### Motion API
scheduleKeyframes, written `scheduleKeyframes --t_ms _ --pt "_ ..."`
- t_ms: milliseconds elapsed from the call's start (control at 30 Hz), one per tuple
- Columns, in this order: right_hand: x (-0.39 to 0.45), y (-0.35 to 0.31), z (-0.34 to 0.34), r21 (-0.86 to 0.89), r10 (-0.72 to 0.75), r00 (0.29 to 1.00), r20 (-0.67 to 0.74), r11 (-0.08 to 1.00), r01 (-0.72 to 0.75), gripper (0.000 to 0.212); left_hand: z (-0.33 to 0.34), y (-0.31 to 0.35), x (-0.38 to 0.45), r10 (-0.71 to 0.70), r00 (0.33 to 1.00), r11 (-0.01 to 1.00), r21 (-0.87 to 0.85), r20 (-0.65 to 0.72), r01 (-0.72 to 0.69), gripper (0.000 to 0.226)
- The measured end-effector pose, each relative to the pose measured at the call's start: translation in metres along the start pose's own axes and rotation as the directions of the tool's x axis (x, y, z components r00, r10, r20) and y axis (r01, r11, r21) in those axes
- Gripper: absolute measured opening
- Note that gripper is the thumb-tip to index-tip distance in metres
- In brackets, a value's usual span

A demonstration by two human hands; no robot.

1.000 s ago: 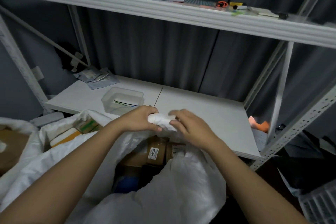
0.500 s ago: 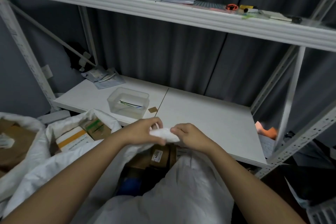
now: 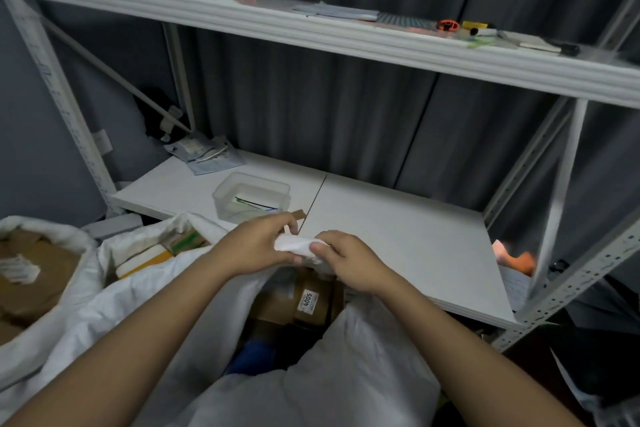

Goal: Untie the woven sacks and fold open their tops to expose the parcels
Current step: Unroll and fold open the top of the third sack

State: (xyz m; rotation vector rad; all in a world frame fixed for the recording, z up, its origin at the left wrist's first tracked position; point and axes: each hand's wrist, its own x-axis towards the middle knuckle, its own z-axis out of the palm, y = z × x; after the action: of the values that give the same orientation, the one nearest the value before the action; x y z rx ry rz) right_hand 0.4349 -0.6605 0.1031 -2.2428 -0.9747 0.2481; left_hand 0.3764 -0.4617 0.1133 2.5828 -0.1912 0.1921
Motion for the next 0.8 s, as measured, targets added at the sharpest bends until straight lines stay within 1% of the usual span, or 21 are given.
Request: scheduleKeyframes --t_ms 33,67,100,133,167,200,233,267,300,333,367,400,433,467,500,533,567,633,667,733,800 --pt "0.002 0.001 0.004 0.059 0.051 0.998 -0.021 0.997 -0.05 0.029 0.006 -0.002 -0.005 -0.019 0.997 0.989 0.145 -0.072 0.029 0.048" --pt "0.002 0.001 0.007 0.198 0.137 0.99 -0.018 0.972 -0.131 0.03 0.015 -0.005 -0.01 -0.044 0.99 0.959 0.272 -0.131 0.078 0.057" --pt "0.003 0.0 0.009 0.391 0.237 0.971 0.005 0.894 -0.22 0.03 0.022 -0.008 -0.015 -0.072 0.986 0.934 0.337 -0.152 0.12 0.064" --pt "0.004 0.003 0.01 0.537 0.335 0.941 0.049 0.786 -0.307 0.03 0.028 -0.012 -0.02 -0.116 0.985 0.931 0.332 -0.124 0.152 0.069" --pt "0.004 0.006 0.01 0.595 0.404 0.909 0.099 0.709 -0.38 0.03 0.031 -0.018 -0.025 -0.167 0.983 0.95 0.254 -0.071 0.18 0.067" --pt "0.004 0.009 0.009 0.564 0.431 0.892 0.138 0.706 -0.429 0.029 0.031 -0.023 -0.029 -0.222 0.975 0.965 0.147 0.016 0.217 0.06" --pt "0.004 0.011 0.007 0.463 0.424 0.891 0.161 0.765 -0.447 0.028 0.031 -0.025 -0.032 -0.245 0.963 0.968 0.08 0.115 0.237 0.051" --pt "0.005 0.012 0.005 0.291 0.385 0.908 0.164 0.861 -0.417 0.027 0.032 -0.026 -0.034 -0.224 0.962 0.974 0.083 0.155 0.213 0.046" --pt "0.004 0.011 0.003 0.03 0.338 0.929 0.151 0.938 -0.346 0.028 0.032 -0.025 -0.035 -0.194 0.969 0.978 0.11 0.153 0.178 0.043" --pt "0.005 0.008 0.002 -0.248 0.282 0.95 0.132 0.938 -0.244 0.032 0.031 -0.023 -0.035 -0.164 0.979 0.98 0.137 0.118 0.147 0.042" --pt "0.006 0.002 0.001 -0.425 0.206 0.971 0.124 0.895 -0.136 0.037 0.03 -0.021 -0.034 -0.136 0.988 0.98 0.155 0.07 0.123 0.04" --pt "0.007 -0.002 0.003 -0.462 0.126 0.981 0.15 0.886 -0.044 0.04 0.028 -0.02 -0.033 -0.115 0.993 0.983 0.149 0.032 0.109 0.038" --pt "0.007 -0.008 0.006 -0.405 0.069 0.978 0.198 0.914 0.018 0.039 0.025 -0.02 -0.034 -0.101 0.995 0.989 0.112 0.009 0.099 0.037" --pt "0.009 -0.011 0.011 -0.267 0.033 0.971 0.236 0.963 0.033 0.033 0.022 -0.02 -0.035 -0.1 0.995 0.993 0.057 0.002 0.1 0.037" --pt "0.009 -0.014 0.016 -0.131 0.025 0.968 0.249 0.991 0.008 0.026 0.019 -0.021 -0.038 -0.113 0.994 0.994 0.009 0.014 0.112 0.038" --pt "0.011 -0.016 0.022 -0.033 0.027 0.972 0.235 0.999 -0.02 0.023 0.017 -0.021 -0.042 -0.134 0.99 0.991 -0.008 0.038 0.134 0.039" --pt "0.013 -0.017 0.026 0.027 0.024 0.978 0.207 0.999 -0.03 0.025 0.015 -0.022 -0.045 -0.158 0.985 0.987 0.012 0.073 0.157 0.041" --pt "0.015 -0.021 0.032 0.103 -0.006 0.985 0.172 0.995 -0.012 0.028 0.014 -0.025 -0.05 -0.213 0.963 0.976 0.08 0.164 0.202 0.042" --pt "0.016 -0.024 0.034 0.122 -0.02 0.985 0.17 0.993 0.0 0.03 0.013 -0.027 -0.052 -0.236 0.95 0.971 0.072 0.203 0.226 0.038" --pt "0.016 -0.025 0.037 0.153 -0.01 0.983 0.185 0.988 -0.019 0.033 0.01 -0.029 -0.054 -0.253 0.935 0.965 0.002 0.248 0.261 0.033" --pt "0.016 -0.021 0.038 0.137 0.052 0.975 0.218 0.987 -0.083 0.036 0.005 -0.028 -0.055 -0.251 0.926 0.961 -0.043 0.283 0.273 0.037"
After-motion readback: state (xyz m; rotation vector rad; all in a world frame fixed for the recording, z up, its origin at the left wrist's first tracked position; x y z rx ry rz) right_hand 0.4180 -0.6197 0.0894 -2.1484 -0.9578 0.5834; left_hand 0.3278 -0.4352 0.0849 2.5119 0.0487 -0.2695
